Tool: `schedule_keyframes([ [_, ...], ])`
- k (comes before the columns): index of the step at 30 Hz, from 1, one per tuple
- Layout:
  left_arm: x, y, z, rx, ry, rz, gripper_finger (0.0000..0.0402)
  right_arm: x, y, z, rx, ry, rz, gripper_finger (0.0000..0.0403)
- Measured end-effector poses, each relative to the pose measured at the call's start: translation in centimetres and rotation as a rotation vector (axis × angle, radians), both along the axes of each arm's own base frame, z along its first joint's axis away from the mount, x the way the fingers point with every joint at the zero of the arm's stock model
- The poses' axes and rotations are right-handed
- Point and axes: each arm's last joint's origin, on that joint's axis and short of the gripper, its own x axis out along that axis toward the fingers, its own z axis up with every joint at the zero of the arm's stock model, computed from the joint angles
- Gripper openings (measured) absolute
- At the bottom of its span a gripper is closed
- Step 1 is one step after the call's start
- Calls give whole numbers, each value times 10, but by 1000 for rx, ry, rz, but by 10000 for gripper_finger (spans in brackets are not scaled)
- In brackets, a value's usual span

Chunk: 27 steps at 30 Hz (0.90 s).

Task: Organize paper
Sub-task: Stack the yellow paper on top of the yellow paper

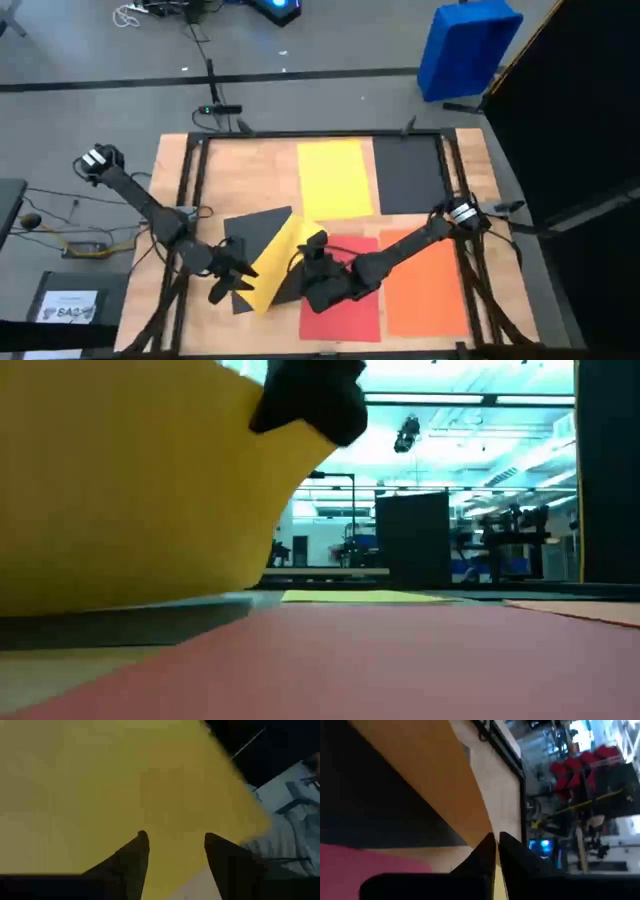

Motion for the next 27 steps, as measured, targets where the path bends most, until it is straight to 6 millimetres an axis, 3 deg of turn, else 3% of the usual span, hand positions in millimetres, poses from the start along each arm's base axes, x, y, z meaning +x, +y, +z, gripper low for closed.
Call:
schedule_keyframes([
  [5,2,3,42,131,-129,72,174,-8,-15,14,17,8,-52,0],
  [13,5,0,98,366,-124,39,174,-13,-36,28,25,10,-125,0],
  [22,-5,-16,77,463,53,82,173,-7,-59,29,48,10,-177,0],
  [27,-15,-36,70,446,16,160,172,-5,-67,29,60,12,-189,0],
])
